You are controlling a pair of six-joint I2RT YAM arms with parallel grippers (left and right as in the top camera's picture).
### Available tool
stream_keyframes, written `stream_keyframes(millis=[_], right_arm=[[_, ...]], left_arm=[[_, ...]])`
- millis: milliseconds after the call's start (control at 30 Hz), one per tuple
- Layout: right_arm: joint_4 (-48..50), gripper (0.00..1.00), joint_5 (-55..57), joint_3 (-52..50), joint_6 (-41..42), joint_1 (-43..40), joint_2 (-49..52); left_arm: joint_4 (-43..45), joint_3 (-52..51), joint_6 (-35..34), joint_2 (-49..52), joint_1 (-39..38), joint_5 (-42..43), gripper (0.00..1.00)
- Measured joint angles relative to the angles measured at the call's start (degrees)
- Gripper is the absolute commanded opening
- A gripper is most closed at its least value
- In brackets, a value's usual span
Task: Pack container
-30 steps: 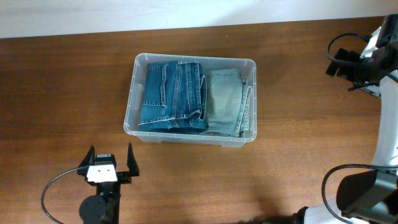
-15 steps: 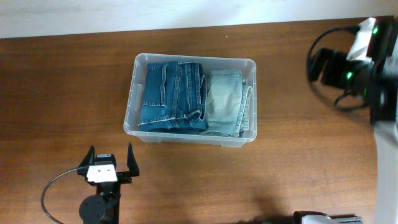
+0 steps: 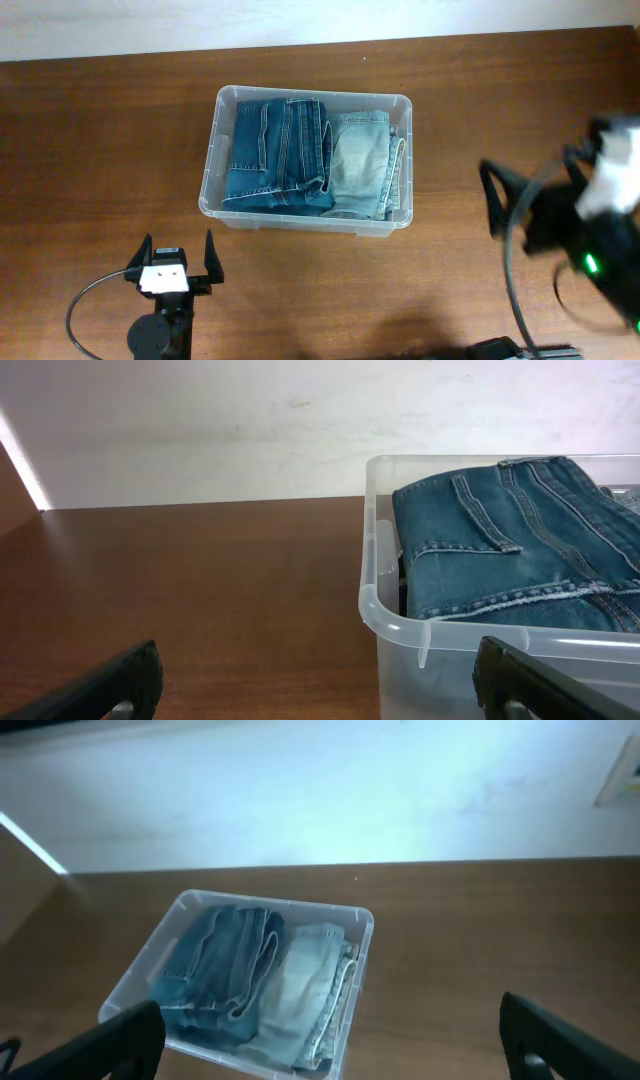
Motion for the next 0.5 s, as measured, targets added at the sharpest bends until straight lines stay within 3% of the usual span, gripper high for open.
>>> stream_keyframes(millis=[267, 500], right_arm=[[2.1, 0.99, 0.4, -20.0, 0.0, 0.0, -19.8], [11.5, 0.98, 0.4, -42.5, 0.0, -0.2, -36.3]], left_arm=[[0.0, 0.0, 0.0, 0.0, 0.0, 0.0, 0.99], [0.0, 0.0, 0.0, 0.0, 0.0, 0.0, 0.99]])
